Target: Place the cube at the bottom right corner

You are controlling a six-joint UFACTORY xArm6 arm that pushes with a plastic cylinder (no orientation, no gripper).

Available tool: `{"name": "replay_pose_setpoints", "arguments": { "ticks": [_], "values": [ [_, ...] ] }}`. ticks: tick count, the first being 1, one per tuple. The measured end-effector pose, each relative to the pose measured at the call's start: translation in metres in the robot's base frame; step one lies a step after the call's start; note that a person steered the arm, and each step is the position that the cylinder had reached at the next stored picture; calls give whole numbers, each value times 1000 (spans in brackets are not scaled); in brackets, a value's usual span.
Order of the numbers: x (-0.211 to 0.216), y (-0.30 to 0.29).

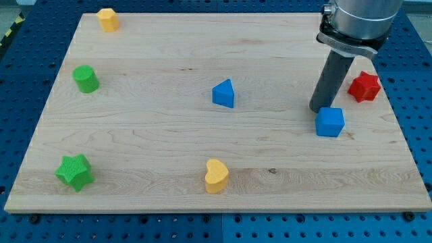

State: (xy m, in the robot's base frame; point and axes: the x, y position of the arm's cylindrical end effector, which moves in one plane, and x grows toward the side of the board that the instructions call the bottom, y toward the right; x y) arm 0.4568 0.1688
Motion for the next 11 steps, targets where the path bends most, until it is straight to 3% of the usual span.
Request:
{"name": "replay_pose_setpoints", "arguments": {
  "ticks": [2,4,6,7,9,11],
  "values": [
    [45,1],
    [57,-14],
    [92,28],
    [98,50],
    [65,78],
    [88,99]
  ]
}}
